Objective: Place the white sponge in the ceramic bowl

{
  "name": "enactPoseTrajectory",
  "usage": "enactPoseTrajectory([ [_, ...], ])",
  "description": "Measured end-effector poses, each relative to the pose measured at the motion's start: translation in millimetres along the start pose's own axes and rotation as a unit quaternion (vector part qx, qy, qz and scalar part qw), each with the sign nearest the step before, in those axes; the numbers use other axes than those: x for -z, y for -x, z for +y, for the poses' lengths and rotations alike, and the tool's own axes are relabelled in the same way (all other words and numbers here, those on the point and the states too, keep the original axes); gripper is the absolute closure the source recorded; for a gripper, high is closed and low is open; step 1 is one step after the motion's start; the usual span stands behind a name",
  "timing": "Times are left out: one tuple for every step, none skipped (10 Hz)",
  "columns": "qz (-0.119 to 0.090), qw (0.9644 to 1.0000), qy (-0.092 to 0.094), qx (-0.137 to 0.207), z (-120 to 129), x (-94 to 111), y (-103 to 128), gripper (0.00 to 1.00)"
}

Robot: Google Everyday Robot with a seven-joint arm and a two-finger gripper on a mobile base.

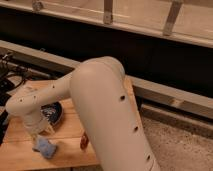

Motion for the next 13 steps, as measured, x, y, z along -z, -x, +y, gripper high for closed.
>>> enactPoseTrajectory([
  [0.001, 1.0000, 0.000, 0.000, 1.1, 0.3, -0.2, 0.35],
  [0.008, 1.0000, 0.001, -0.003, 1.3, -1.6, -1.5, 0.35],
  [0.018, 0.9998, 0.007, -0.011, -2.0, -8.3, -2.6, 0.35],
  [0.030, 0.9992, 0.015, -0.020, -6.2, -17.4, -3.0, 0.35],
  [0.042, 0.9986, 0.024, -0.020, -4.2, -25.7, -2.7, 0.35],
  [0.051, 0.9979, 0.034, -0.021, -3.0, -31.7, -2.6, 0.35],
  [0.059, 0.9970, 0.045, -0.025, -4.2, -37.4, -2.9, 0.35],
  [0.068, 0.9959, 0.054, -0.027, -3.4, -43.3, -4.6, 0.35],
  [0.074, 0.9953, 0.058, -0.024, 3.2, -47.1, -8.2, 0.35],
  [0.077, 0.9950, 0.060, -0.023, 8.3, -48.6, -11.0, 0.35],
  [0.083, 0.9942, 0.064, -0.023, 13.2, -51.0, -17.1, 0.35],
  [0.088, 0.9936, 0.067, -0.023, 16.9, -53.0, -21.5, 0.35],
  [0.097, 0.9925, 0.071, -0.025, 20.4, -55.8, -25.4, 0.35],
])
